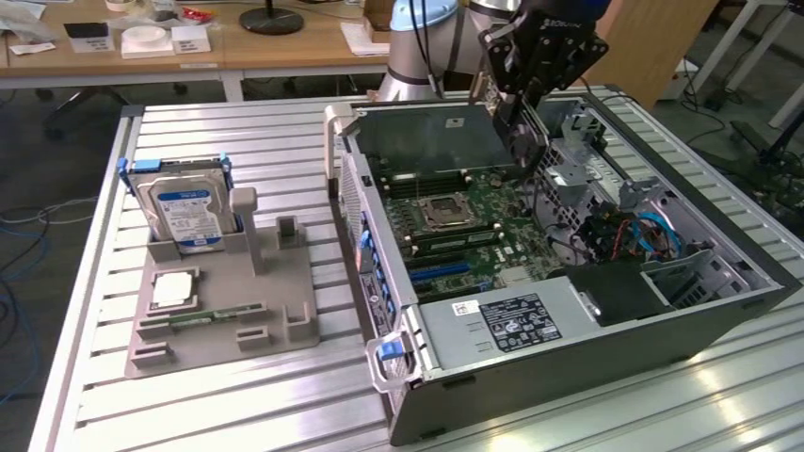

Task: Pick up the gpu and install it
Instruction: 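Pick up the gpu and move the gpu toward the slot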

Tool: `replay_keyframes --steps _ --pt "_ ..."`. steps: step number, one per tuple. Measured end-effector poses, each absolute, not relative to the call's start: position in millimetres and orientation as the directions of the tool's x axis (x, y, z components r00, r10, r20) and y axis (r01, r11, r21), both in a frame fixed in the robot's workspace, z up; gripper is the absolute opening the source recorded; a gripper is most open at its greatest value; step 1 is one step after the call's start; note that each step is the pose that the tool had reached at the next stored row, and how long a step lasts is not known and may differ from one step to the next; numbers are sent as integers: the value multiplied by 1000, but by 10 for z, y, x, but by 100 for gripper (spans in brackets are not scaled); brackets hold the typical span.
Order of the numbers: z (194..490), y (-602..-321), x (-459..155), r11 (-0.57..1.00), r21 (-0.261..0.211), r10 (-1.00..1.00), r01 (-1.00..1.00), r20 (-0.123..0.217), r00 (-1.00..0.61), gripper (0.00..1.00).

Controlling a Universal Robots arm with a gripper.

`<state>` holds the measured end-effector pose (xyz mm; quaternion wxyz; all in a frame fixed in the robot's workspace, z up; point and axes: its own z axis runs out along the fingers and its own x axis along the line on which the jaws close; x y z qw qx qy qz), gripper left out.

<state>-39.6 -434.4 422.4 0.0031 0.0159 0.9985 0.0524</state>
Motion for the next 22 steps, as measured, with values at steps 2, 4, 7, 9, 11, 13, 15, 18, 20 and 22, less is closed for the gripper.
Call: replay_keyframes --steps 2,4,7,9,11,13,15,18,20,22 --pt "4224 -4344 -396 994 105 32 32 -5 -999 27" --pt "4224 -4344 -394 994 105 32 32 -4 -999 27" --pt "4224 -4344 -332 994 105 32 32 -5 -999 27" --pt "4224 -4344 -280 994 105 32 31 -4 -999 27" --pt "4224 -4344 -230 994 105 32 31 -5 -999 27" --pt "4224 -4344 -183 994 105 32 32 -4 -999 27" --pt "4224 -4344 -138 994 105 32 31 -5 -999 27" --pt "4224 -4344 -75 994 105 32 32 -4 -999 27" --pt "4224 -4344 -34 994 105 32 32 -5 -999 27" --pt "4224 -4344 6 994 105 32 31 -5 -999 27"
